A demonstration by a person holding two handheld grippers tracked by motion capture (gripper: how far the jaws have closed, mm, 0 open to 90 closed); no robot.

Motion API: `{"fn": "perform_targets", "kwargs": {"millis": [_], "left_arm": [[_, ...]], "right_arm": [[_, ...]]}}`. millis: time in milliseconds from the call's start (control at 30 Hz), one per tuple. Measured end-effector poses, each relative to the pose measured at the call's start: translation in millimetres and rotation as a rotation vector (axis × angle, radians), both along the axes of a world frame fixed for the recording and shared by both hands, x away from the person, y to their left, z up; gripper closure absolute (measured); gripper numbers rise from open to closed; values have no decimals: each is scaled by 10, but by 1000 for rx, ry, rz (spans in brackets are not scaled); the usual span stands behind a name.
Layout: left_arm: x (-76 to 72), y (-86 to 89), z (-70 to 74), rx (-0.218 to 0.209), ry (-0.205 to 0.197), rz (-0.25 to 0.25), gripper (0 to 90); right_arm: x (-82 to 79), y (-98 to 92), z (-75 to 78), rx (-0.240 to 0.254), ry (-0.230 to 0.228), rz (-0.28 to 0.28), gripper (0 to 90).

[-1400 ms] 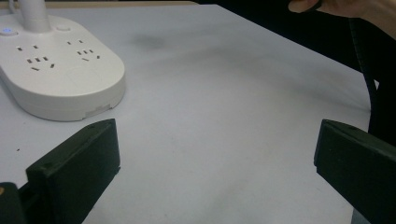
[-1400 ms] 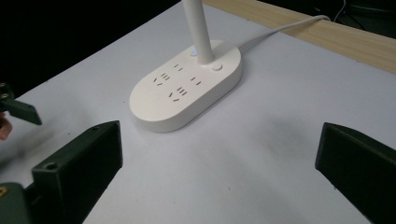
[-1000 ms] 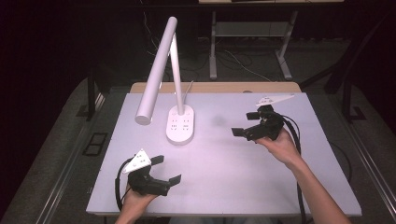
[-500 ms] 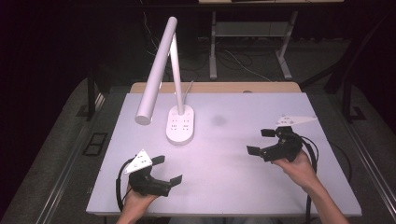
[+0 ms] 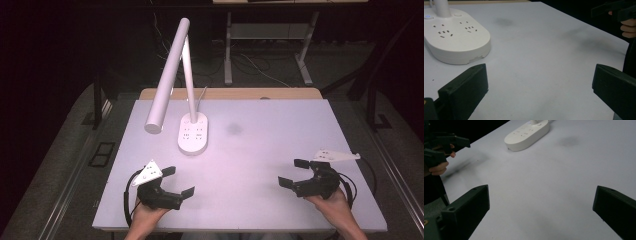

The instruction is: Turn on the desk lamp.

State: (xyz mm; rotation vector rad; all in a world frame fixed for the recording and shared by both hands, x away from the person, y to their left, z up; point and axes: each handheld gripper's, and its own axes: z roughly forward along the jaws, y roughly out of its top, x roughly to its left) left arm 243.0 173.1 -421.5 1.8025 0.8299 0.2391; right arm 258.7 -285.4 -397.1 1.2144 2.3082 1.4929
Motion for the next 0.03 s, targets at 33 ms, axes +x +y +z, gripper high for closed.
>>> {"fn": "perform_targets", "kwargs": {"millis": [33], "left_arm": [[0, 1, 0, 0, 1, 1, 0]], "right_arm": [[0, 0, 0, 0, 0, 0, 5]]}}
